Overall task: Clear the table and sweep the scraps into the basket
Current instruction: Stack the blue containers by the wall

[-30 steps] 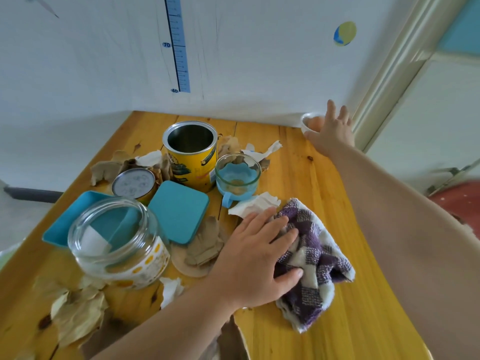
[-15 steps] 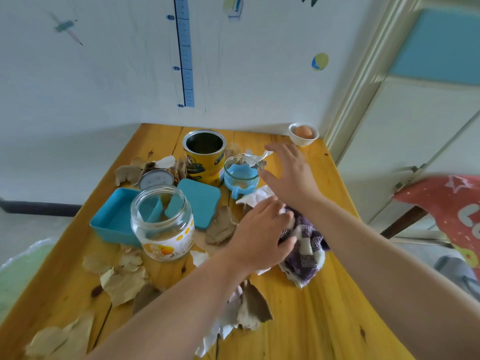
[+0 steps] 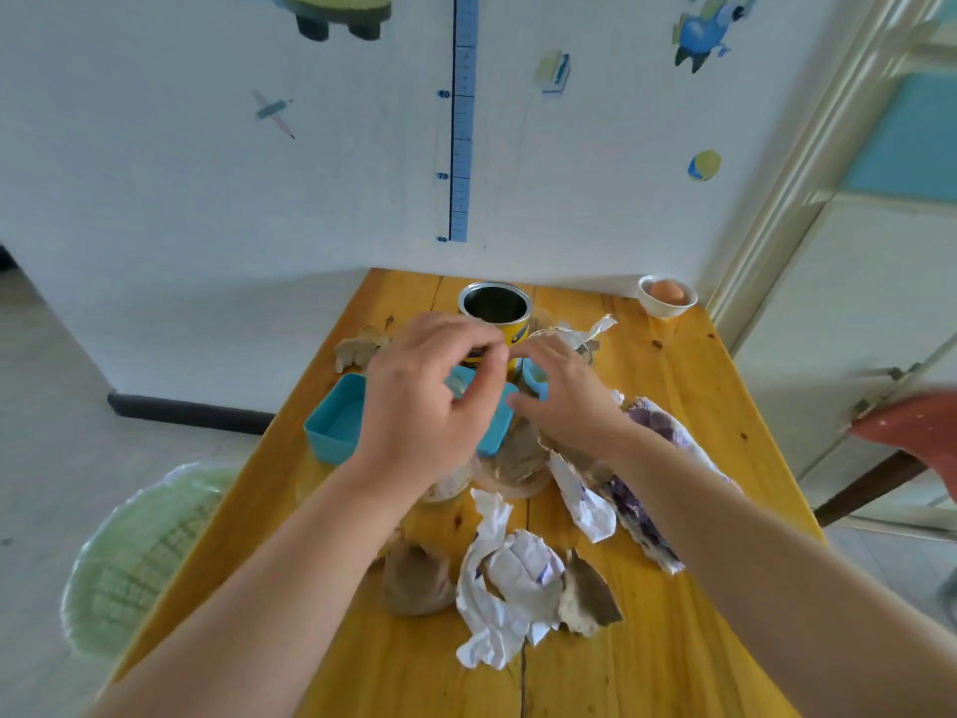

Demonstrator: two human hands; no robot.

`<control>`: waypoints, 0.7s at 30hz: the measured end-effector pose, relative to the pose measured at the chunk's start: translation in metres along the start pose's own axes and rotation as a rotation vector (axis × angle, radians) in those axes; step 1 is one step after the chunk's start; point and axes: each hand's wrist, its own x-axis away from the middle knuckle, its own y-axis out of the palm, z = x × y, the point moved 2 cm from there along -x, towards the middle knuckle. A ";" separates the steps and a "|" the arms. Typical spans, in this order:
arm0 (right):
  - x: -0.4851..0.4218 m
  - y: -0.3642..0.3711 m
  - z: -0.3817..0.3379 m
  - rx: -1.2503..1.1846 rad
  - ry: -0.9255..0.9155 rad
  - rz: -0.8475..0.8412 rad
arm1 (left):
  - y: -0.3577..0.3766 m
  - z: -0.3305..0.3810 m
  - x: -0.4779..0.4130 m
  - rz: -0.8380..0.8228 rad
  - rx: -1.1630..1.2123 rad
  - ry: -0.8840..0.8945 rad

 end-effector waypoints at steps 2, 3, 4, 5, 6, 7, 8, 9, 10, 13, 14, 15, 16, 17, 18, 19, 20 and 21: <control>0.000 0.011 -0.005 0.068 -0.011 -0.072 | -0.022 -0.012 -0.007 0.062 -0.003 -0.063; 0.000 0.015 -0.007 0.094 -0.012 -0.102 | -0.030 -0.020 -0.007 0.081 -0.018 -0.100; 0.000 0.018 -0.008 0.114 -0.006 -0.132 | -0.037 -0.029 -0.006 0.090 -0.037 -0.150; 0.000 0.021 -0.008 0.131 0.005 -0.162 | -0.042 -0.040 -0.003 0.083 -0.063 -0.223; 0.000 0.023 -0.008 0.144 0.016 -0.188 | -0.046 -0.052 0.001 0.059 -0.098 -0.320; -0.001 0.026 -0.007 0.156 0.025 -0.210 | -0.049 -0.064 0.006 0.013 -0.141 -0.430; -0.001 0.028 -0.006 0.167 0.029 -0.221 | -0.050 -0.078 0.013 -0.061 -0.175 -0.537; -0.002 0.029 -0.005 0.178 0.029 -0.228 | -0.050 -0.091 0.022 -0.151 -0.194 -0.641; -0.002 0.031 -0.005 0.186 0.029 -0.231 | -0.050 -0.102 0.030 -0.255 -0.190 -0.740; -0.004 0.033 -0.005 0.194 0.040 -0.258 | -0.047 -0.117 0.052 -0.565 -0.152 -0.851; -0.004 0.034 -0.005 0.196 0.041 -0.277 | -0.045 -0.118 0.056 -0.638 -0.149 -0.829; -0.005 0.035 -0.006 0.199 0.040 -0.296 | -0.043 -0.119 0.058 -0.689 -0.147 -0.793; -0.005 0.036 -0.006 0.202 0.037 -0.313 | -0.041 -0.121 0.060 -0.722 -0.142 -0.751; -0.005 0.038 -0.005 0.204 0.037 -0.325 | -0.039 -0.124 0.061 -0.744 -0.139 -0.717; -0.005 0.038 -0.005 0.204 0.038 -0.331 | -0.036 -0.129 0.061 -0.765 -0.137 -0.698; -0.005 0.039 -0.005 0.200 0.041 -0.333 | -0.034 -0.133 0.061 -0.786 -0.141 -0.687; -0.005 0.040 -0.005 0.195 0.042 -0.332 | -0.032 -0.138 0.060 -0.804 -0.154 -0.668; -0.004 0.040 -0.004 0.189 0.043 -0.329 | -0.030 -0.142 0.060 -0.826 -0.177 -0.649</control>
